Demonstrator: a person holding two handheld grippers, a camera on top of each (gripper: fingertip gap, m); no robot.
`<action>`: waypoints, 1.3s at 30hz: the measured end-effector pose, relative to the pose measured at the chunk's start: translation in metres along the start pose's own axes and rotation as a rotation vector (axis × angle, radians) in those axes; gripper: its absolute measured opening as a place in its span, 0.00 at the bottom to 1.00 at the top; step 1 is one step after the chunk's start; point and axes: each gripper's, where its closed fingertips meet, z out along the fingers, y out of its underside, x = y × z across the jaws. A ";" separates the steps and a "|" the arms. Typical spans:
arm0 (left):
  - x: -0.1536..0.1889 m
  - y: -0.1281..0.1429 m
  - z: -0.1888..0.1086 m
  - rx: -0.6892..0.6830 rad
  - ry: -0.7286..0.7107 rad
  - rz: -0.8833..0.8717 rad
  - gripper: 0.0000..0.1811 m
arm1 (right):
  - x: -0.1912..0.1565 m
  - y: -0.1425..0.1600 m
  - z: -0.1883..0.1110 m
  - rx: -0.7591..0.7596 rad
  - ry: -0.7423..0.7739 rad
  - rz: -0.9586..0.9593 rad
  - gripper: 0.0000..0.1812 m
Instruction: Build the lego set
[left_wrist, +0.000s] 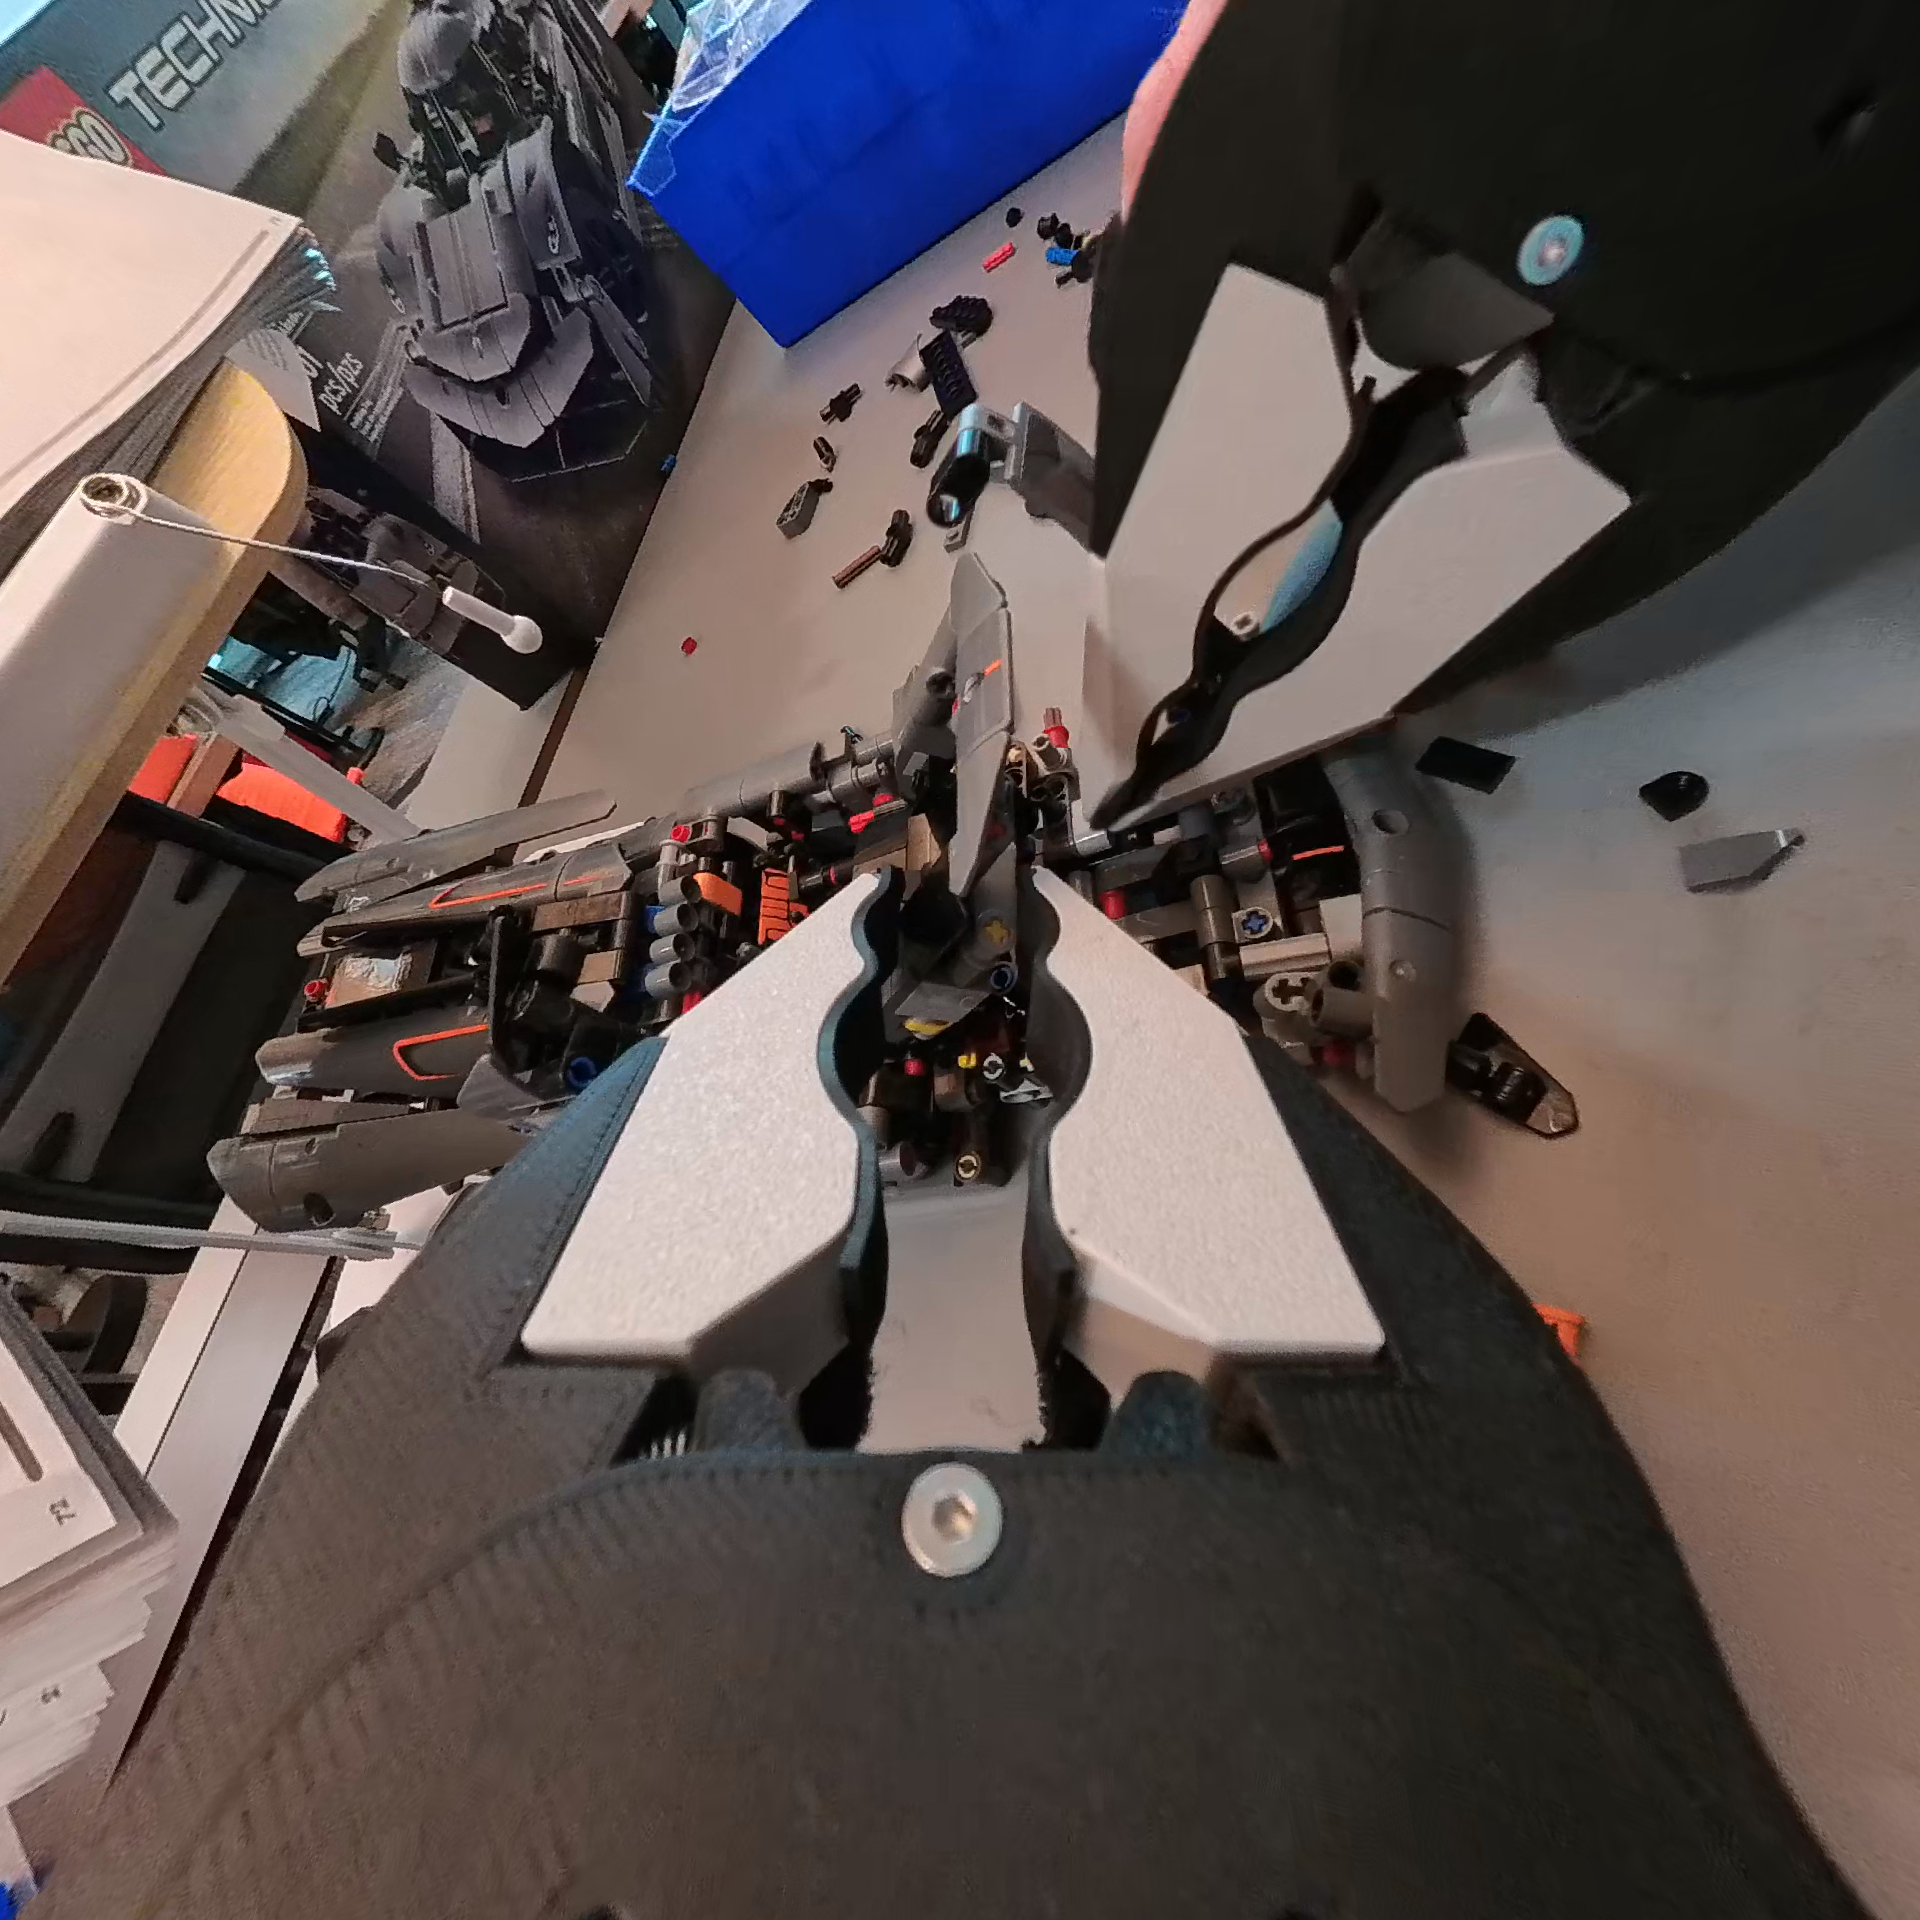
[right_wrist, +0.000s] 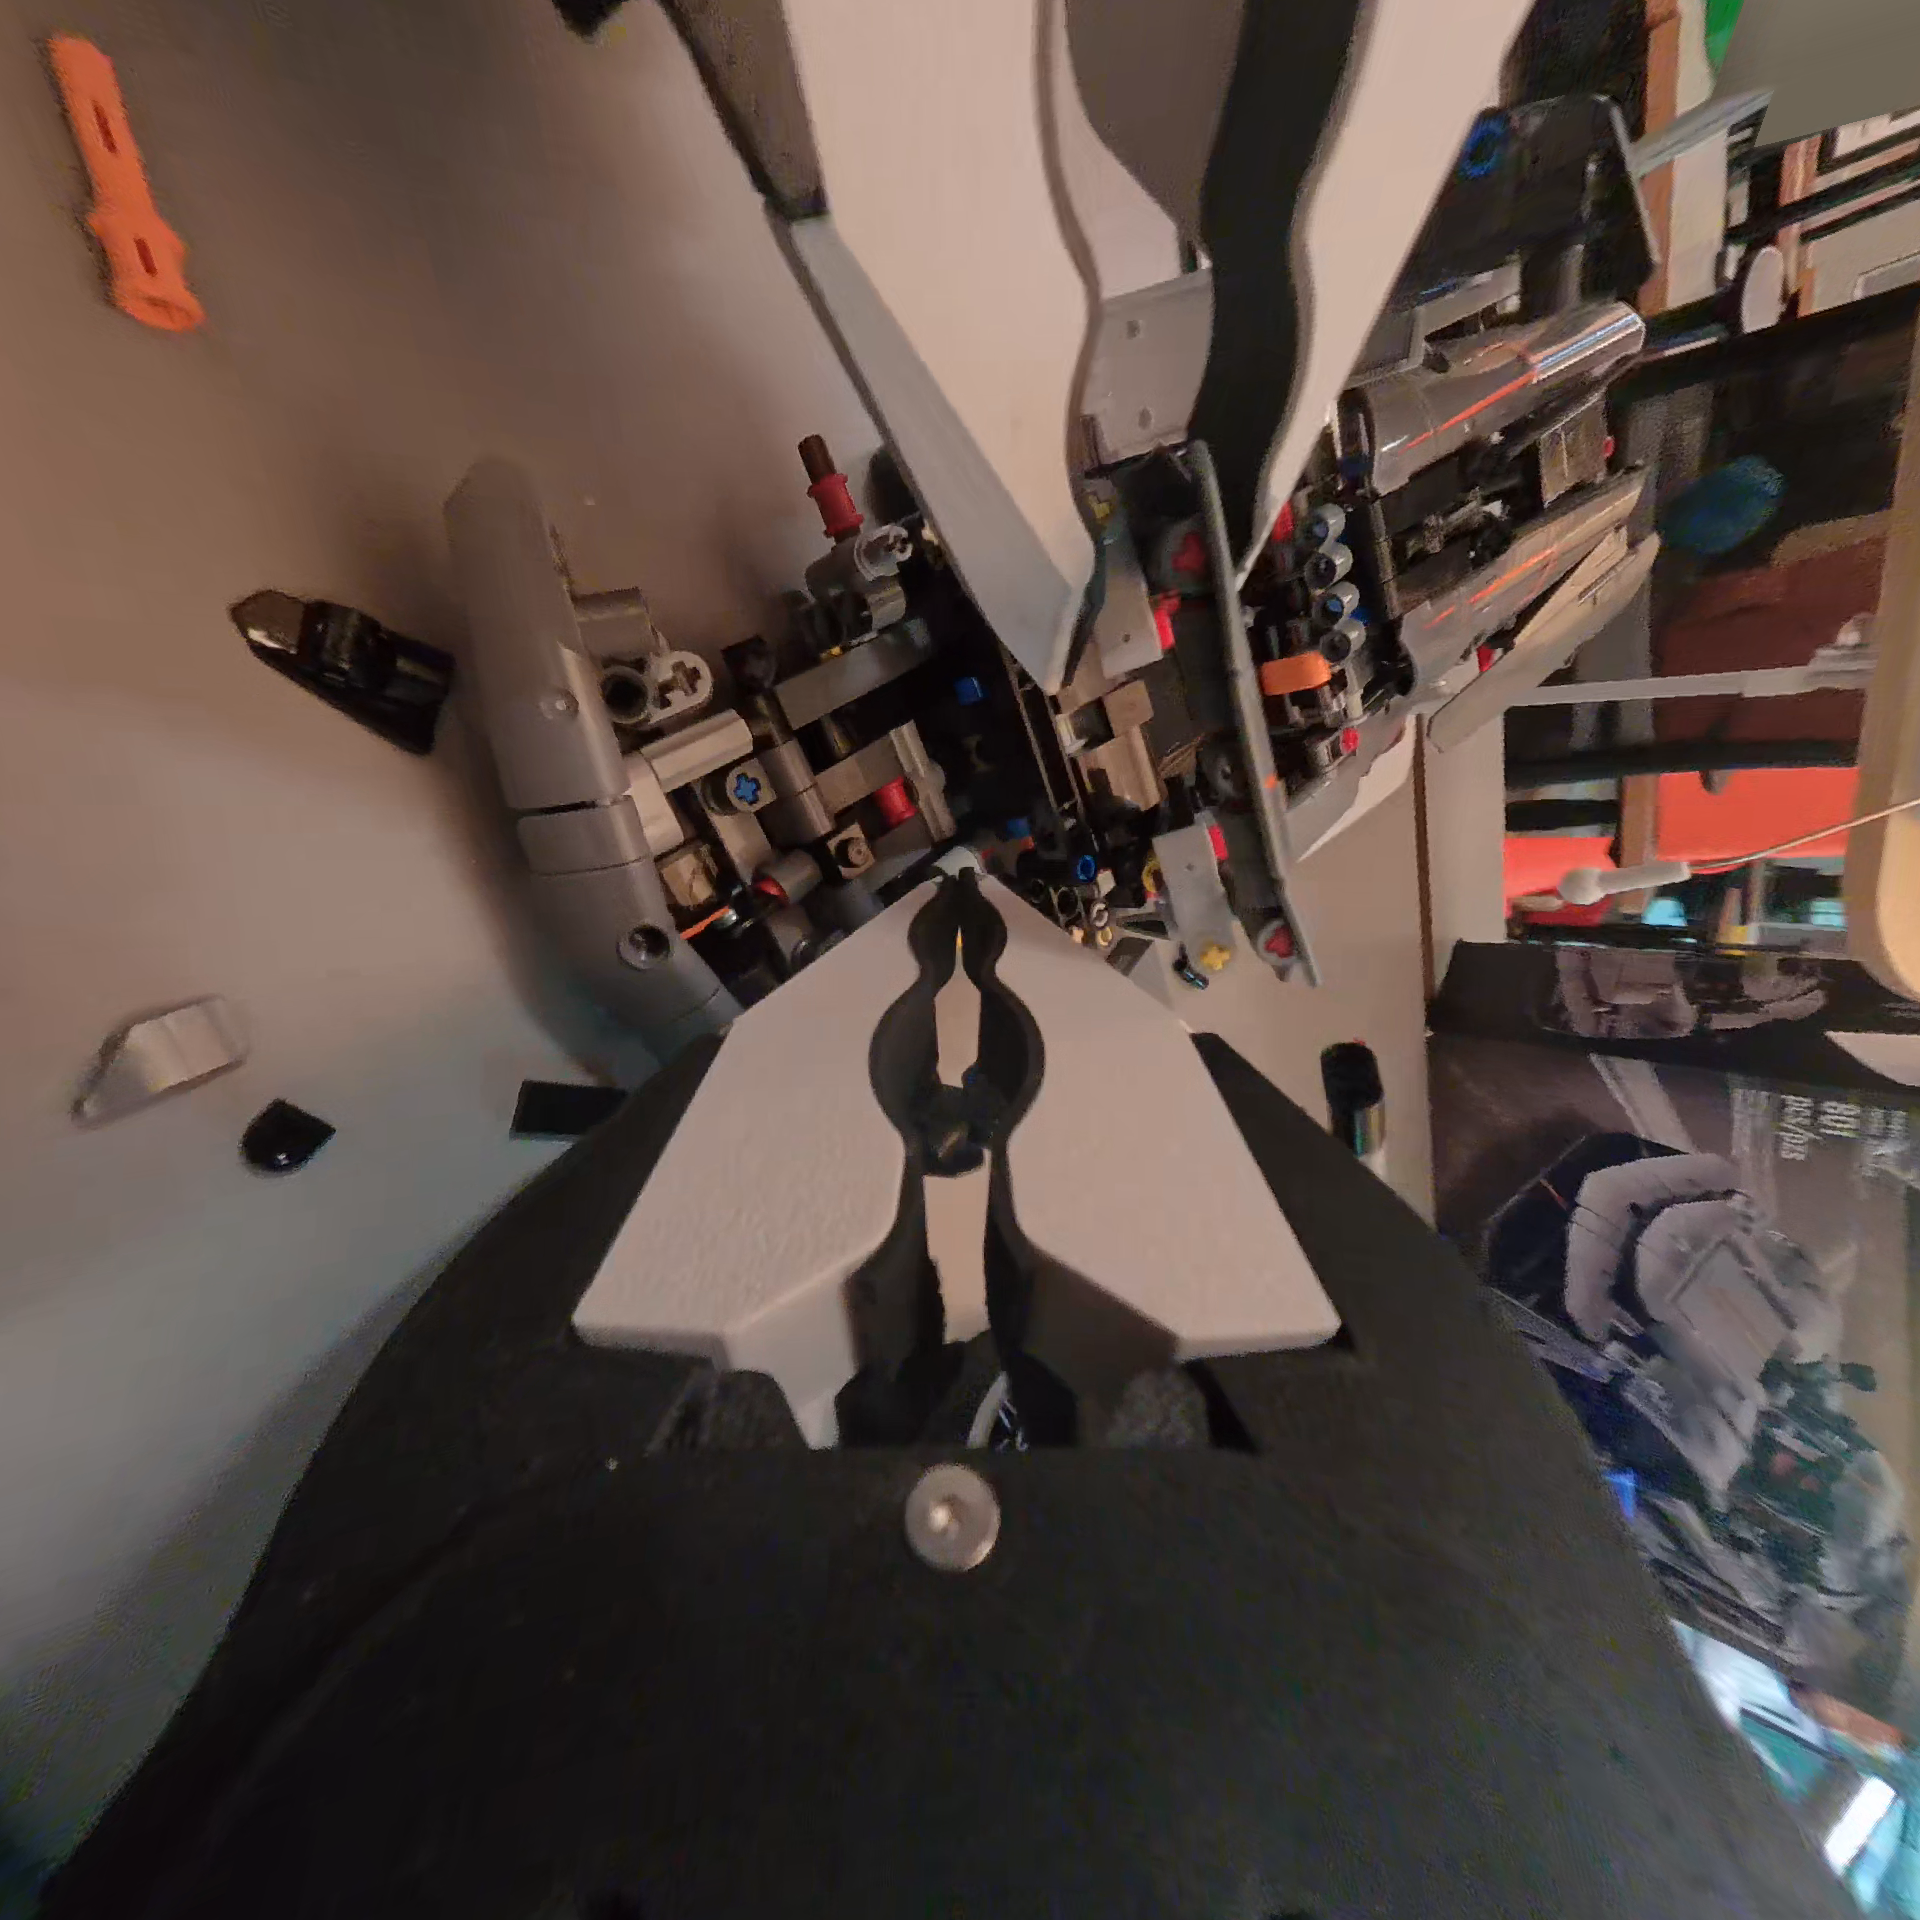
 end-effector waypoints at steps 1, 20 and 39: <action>0.000 0.000 0.000 0.001 0.001 -0.002 0.11 | 0.000 -0.001 -0.002 0.016 -0.010 0.015 0.00; 0.002 0.001 -0.001 0.001 0.023 -0.010 0.11 | -0.044 -0.021 -0.038 0.239 -0.362 0.127 0.10; 0.002 0.001 -0.001 -0.001 0.022 0.002 0.11 | -0.059 -0.017 -0.041 0.261 -0.387 -0.076 0.10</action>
